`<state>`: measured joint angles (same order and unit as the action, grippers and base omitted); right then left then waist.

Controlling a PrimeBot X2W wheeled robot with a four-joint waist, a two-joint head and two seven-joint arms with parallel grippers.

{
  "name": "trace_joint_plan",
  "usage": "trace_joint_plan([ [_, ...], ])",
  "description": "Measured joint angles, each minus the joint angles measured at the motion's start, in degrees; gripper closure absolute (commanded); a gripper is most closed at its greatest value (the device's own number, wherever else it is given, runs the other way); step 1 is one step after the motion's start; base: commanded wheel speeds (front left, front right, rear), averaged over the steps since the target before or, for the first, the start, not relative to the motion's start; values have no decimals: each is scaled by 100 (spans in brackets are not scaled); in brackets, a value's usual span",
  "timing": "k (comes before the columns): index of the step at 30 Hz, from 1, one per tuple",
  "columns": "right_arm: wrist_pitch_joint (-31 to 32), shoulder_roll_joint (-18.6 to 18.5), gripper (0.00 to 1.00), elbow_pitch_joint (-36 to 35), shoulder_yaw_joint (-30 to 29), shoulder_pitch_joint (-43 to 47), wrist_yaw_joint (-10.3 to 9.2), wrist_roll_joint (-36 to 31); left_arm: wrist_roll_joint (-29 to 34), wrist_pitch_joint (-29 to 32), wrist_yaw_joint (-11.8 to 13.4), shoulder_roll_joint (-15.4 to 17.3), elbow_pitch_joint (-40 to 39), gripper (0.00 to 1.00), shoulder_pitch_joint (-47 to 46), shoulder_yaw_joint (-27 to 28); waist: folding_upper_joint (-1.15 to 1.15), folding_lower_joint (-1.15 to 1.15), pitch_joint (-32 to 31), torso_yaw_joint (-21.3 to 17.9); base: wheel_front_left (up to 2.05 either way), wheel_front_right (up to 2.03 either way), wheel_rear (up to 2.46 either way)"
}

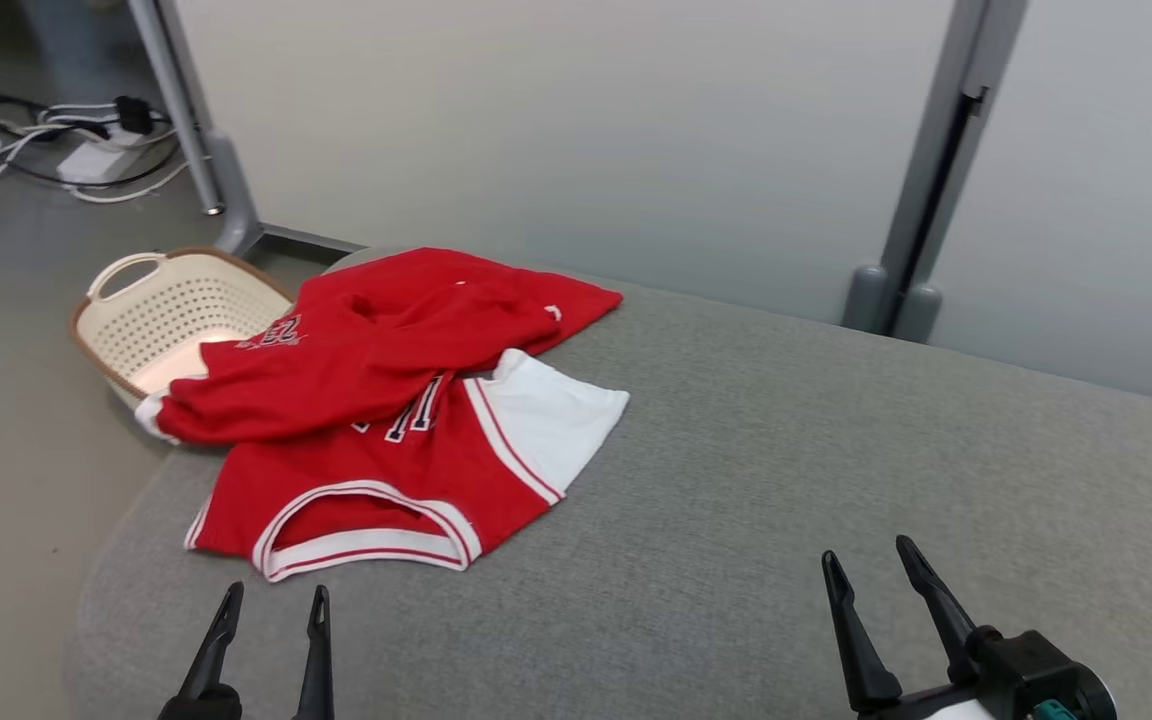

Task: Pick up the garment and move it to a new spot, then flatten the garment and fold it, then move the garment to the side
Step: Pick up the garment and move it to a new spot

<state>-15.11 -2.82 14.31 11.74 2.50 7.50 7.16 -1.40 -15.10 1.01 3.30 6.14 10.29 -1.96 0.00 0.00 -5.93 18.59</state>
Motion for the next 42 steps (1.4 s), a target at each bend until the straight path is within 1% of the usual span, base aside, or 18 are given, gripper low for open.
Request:
trace_joint_plan([
  [1,0,2,0,-1,13,4,0,10,16,1,0,2,-16,0,4,23,0,0,-9,214,0,0,0],
  [3,0,1,0,0,79,-3,0,2,21,0,12,-3,-71,0,18,58,0,0,-8,402,0,0,0],
  [7,0,5,0,16,167,-85,0,-30,-10,1,64,-11,-140,0,91,120,0,0,68,630,0,0,0],
  [12,0,4,0,27,174,-126,0,-67,-48,1,46,-26,-90,0,90,142,0,0,171,715,0,0,0],
  [16,0,0,0,-19,15,-97,0,-168,-74,1,-56,-29,22,0,-91,200,0,0,263,733,0,0,0],
  [19,0,11,0,-74,-130,-231,0,-452,-140,0,-133,-27,60,0,-536,216,0,0,490,728,0,0,0],
  [23,0,-15,0,-111,-333,-498,0,-802,-312,-4,-224,-34,289,0,-1320,197,0,0,1004,652,0,0,0],
  [28,0,-287,0,-165,-388,-742,0,-945,-643,-3,-474,-49,1273,0,-2380,-49,0,0,1699,516,0,0,0],
  [30,0,-381,0,-191,-385,-853,1,-979,-761,-3,-554,-48,1867,0,-2856,-199,0,0,1945,464,0,0,0],
  [33,0,-558,0,-240,-413,-1012,0,-1005,-1014,-2,-598,-47,2945,0,-3629,-465,0,0,2283,391,0,0,0],
  [35,0,-659,0,-274,-390,-1073,0,-1014,-1440,145,-591,-67,3622,0,-4150,-541,0,0,2478,348,0,0,0],
  [36,0,-659,0,-274,-390,-1073,0,-1014,-1440,145,-591,-67,3622,0,-4150,-541,0,0,2478,348,0,0,0],
  [37,0,-715,0,-322,-365,-1093,0,-995,-1723,252,-576,-60,3908,0,-4415,-579,0,0,2568,327,0,0,0],
  [39,0,-811,0,-387,-330,-1118,1,-940,-2085,453,-571,-42,4388,0,-4884,-709,0,0,2723,286,0,0,0],
  [42,0,-938,0,-428,-301,-1180,1,-865,-2404,733,-481,-59,5012,0,-5399,-950,0,0,2918,224,0,0,0],
])
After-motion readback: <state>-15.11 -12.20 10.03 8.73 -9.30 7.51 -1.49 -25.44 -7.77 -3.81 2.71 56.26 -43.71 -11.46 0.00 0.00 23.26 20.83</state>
